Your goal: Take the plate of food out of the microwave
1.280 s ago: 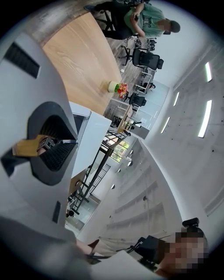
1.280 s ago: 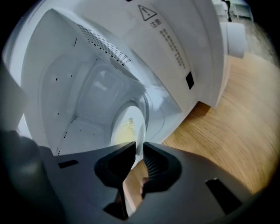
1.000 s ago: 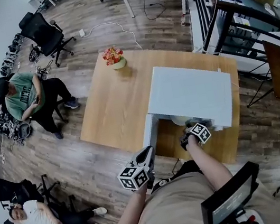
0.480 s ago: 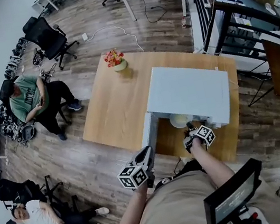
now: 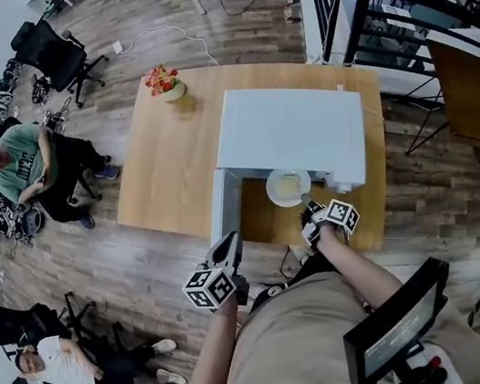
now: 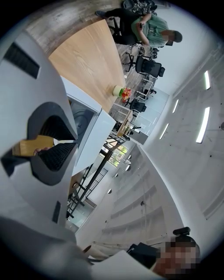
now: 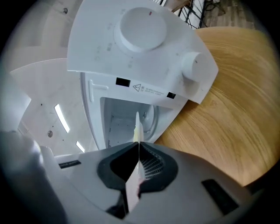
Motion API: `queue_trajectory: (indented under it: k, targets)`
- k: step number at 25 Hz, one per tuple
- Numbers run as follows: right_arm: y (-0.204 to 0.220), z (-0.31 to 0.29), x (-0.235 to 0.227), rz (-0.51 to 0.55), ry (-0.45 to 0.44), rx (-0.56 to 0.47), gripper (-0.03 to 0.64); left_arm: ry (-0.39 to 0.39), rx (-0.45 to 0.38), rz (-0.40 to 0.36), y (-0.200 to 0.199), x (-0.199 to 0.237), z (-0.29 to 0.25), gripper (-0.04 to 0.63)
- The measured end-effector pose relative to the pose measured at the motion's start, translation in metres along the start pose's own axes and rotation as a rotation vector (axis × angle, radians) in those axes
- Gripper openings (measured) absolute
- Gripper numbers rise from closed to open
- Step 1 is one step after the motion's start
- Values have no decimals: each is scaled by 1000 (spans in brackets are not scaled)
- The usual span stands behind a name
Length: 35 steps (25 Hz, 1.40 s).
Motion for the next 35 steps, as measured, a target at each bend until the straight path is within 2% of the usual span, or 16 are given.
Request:
queue_trajectory:
  k: [5,15,17,19,21,26,32,35]
  targets:
    - [-3,15,21,24,-32,90,12,-14,-29,-22,3,-12,-6,5]
    - [-7,45,55,-16,-60,292,12,-67,-96,37,20,-37,-17,5]
    - [-19,48,54,23,-109,332,12,-73,-114,59,23,-45,-22,5]
    - [-32,52,56,81,-244,358,12,-63,-123,76,29,-52,-26,5]
    - [-31,60,77,27,-353,354,12,-52,-125,90,32,-58,-23,5]
    - [-18,69,132,26,-244,348,12,-63,-136,81,11,-49,4,5]
    - [4,75,166,63,-278,297,12,-40,-153,73,7,-26,36,3]
    - [5,84,182,72,-294,269,12,-3,-150,66,7,-25,49,3]
Point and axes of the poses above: the fingertips, and each gripper's own axes: z backward along the fingers, x to its left, y out of its underside, the point moved 9 cm from there along z, backward along the fingers, and after that the axes turned 14 degrees about -y, right-handed, at the moved point
